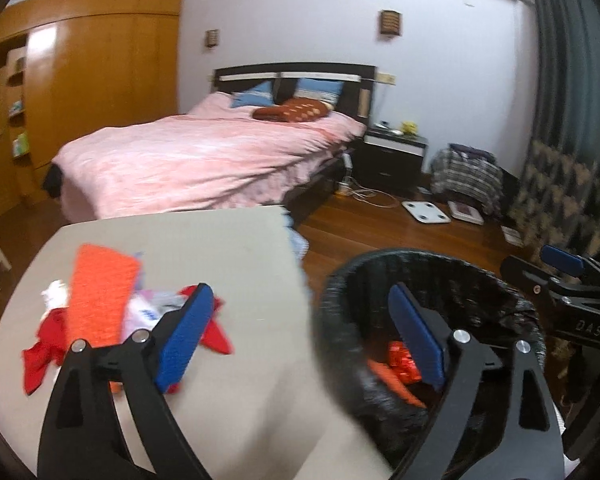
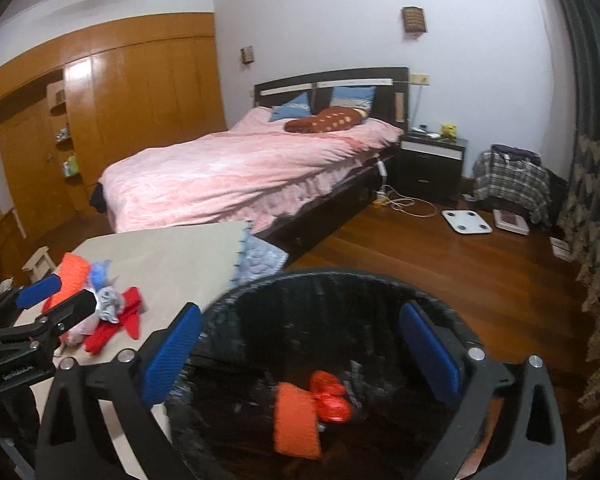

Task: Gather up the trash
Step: 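Carry the red bag and orange net over the bin and release both, then grasp the white tissue with the left gripper while the right gripper approaches the orange net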

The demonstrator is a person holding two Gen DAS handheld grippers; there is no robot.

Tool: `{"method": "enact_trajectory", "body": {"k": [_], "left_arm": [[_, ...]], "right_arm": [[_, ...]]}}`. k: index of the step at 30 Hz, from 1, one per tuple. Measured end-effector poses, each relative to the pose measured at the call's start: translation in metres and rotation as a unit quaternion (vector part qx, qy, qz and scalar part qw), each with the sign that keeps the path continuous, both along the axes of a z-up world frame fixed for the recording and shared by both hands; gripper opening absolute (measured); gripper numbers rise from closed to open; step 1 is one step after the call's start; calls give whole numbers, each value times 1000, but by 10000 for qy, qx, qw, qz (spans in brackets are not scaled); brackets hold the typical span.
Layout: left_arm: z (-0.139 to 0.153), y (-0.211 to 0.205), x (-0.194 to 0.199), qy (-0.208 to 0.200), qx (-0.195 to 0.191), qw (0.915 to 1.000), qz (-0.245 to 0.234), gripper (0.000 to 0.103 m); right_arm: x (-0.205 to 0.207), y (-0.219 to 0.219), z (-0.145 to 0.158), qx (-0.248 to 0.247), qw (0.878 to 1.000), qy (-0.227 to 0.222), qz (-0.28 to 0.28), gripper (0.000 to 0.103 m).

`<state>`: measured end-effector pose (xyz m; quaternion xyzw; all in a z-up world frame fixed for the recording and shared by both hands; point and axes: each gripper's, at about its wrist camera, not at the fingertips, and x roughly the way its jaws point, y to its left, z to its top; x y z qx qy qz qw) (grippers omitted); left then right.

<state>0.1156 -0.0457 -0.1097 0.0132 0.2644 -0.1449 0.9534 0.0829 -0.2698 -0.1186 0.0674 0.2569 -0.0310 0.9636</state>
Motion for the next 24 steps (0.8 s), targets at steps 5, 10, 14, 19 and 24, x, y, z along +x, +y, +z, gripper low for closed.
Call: {"method": "enact_trajectory", "body": {"k": [5, 10, 14, 19, 24], "left_arm": [[4, 40, -3, -110, 137, 9987, 480, 88], [3, 79, -8, -116, 224, 9952, 943, 88], [-2, 111, -10, -85, 355, 9913, 1267, 88], [-16, 146, -9, 53, 433, 9851, 1661, 88], [-34, 173, -5, 222, 518, 9796, 1927, 87]], "right_arm": [[13, 38, 3, 91, 9990, -64, 426, 97], [25, 84, 0, 131, 9960, -87, 875, 97], [32, 114, -6, 123, 9930, -75, 1169, 97], [38, 142, -18, 31, 9903, -18, 1390, 97], [46, 163, -31, -37, 9884, 91, 1514, 97]]}}
